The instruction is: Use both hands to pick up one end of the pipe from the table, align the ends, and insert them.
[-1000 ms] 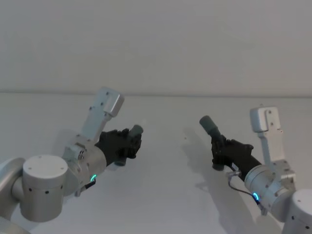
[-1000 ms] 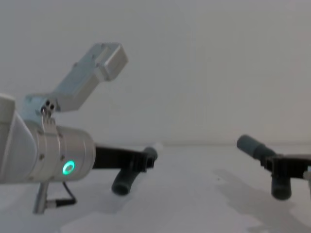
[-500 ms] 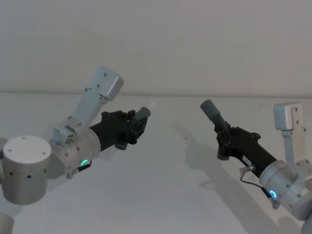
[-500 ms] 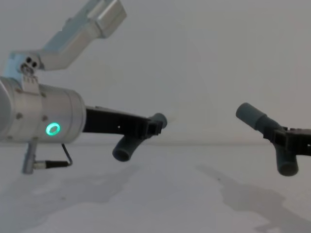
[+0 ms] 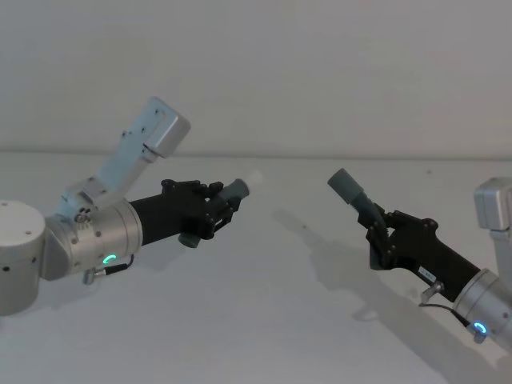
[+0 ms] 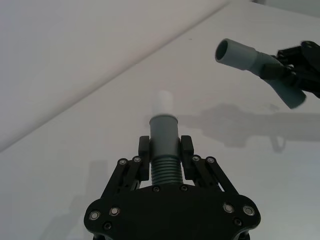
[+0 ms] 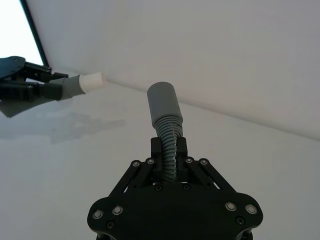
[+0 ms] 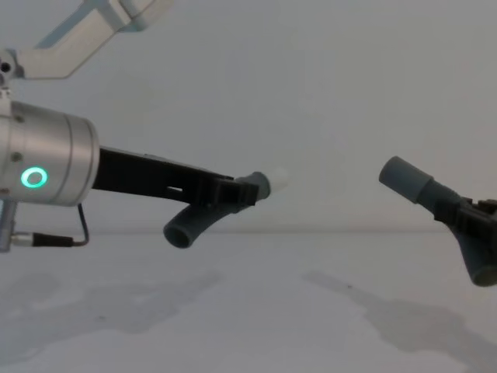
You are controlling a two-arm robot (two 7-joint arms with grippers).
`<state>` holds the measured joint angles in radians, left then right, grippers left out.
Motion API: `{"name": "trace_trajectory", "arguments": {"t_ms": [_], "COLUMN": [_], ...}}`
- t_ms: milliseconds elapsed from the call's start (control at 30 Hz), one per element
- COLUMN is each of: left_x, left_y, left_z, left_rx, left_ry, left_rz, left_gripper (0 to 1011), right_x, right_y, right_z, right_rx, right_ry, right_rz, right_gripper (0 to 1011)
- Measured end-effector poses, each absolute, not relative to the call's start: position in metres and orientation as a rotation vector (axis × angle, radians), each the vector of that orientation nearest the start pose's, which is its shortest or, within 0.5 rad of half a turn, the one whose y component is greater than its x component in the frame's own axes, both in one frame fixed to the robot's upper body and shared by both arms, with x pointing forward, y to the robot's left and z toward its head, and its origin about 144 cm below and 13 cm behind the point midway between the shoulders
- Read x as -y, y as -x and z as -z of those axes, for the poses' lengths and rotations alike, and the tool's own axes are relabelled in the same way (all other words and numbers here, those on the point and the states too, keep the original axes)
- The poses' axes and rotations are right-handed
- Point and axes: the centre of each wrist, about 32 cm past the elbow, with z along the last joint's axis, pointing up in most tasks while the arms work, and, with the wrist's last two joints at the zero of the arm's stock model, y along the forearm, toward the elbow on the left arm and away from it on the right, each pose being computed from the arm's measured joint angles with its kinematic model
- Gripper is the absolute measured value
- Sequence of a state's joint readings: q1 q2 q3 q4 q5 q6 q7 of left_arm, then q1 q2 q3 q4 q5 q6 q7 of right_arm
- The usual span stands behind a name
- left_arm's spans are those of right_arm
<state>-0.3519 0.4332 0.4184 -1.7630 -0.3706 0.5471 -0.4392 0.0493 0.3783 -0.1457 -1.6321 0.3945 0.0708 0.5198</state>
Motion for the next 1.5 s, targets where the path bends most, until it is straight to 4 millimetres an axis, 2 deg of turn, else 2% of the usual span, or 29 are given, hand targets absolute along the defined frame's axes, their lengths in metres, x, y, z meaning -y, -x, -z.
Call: {"name": "trace_trajectory", "arguments": {"t_ms": [700,1033,1500], "left_x": [-0.235,-0.239,-0.238], "left_y": [-0.518,-0.526,-0.536], "left_z": [-1.296,-1.299,-1.302], "left_rx": [-0.014,-0.002,-0.005], "left_ry": [-0.342,-0.355,-0.369], "left_rz": [-0.513,-0.449,-0.350], "left_gripper": [346,346,346], "right_x": [0.324,0.336,0.343], "right_y": [-0.480,-0.485,-0.488], "right_z": [-1.172,-1.174,-1.177], "right_rx": [0.133,0.165,0.181], "right_ry": [0.033,0.070,0.101], "right_rz": [0.685,0.595,0.525], "right_gripper": [137,137,137]}}
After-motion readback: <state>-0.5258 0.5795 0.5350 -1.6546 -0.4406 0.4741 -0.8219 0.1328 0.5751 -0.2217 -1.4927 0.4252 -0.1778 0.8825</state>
